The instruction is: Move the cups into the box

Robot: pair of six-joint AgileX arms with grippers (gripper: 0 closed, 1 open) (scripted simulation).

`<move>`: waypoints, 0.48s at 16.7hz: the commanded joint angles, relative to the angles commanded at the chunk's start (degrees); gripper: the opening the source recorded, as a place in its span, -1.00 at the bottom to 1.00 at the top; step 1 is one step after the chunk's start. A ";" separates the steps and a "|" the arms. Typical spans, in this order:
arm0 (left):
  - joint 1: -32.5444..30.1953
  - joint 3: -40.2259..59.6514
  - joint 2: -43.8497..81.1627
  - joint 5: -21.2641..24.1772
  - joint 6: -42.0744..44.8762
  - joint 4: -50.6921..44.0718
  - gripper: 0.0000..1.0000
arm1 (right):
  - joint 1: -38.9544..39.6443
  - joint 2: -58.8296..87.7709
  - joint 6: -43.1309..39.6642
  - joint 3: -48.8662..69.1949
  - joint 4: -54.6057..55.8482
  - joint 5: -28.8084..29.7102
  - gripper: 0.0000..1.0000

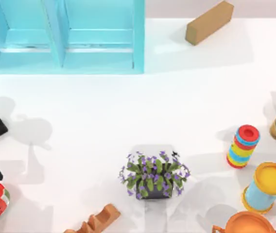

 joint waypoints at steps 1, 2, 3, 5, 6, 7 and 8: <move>0.00 0.00 0.00 0.00 0.00 0.00 1.00 | 0.05 -0.04 0.05 -0.19 0.19 -0.01 -1.00; 0.00 0.00 0.00 0.00 0.00 0.00 1.00 | 0.20 -0.11 0.22 -0.96 0.97 -0.02 -1.00; 0.00 0.00 0.00 0.00 0.00 0.00 1.00 | 0.38 -0.15 0.37 -2.28 2.27 -0.04 -1.00; 0.00 0.00 0.00 0.00 0.00 0.00 1.00 | 0.80 -0.07 0.49 -5.94 5.94 -0.13 -1.00; 0.00 0.00 0.00 0.00 0.00 0.00 1.00 | 0.93 -0.04 0.61 -7.87 8.05 -0.17 -1.00; 0.00 0.00 0.00 0.00 0.00 0.00 1.00 | 0.96 -0.03 0.83 -9.75 10.12 -0.15 -1.00; 0.00 0.00 0.00 0.00 0.00 0.00 1.00 | 1.00 0.05 1.08 -11.48 11.95 -0.10 -1.00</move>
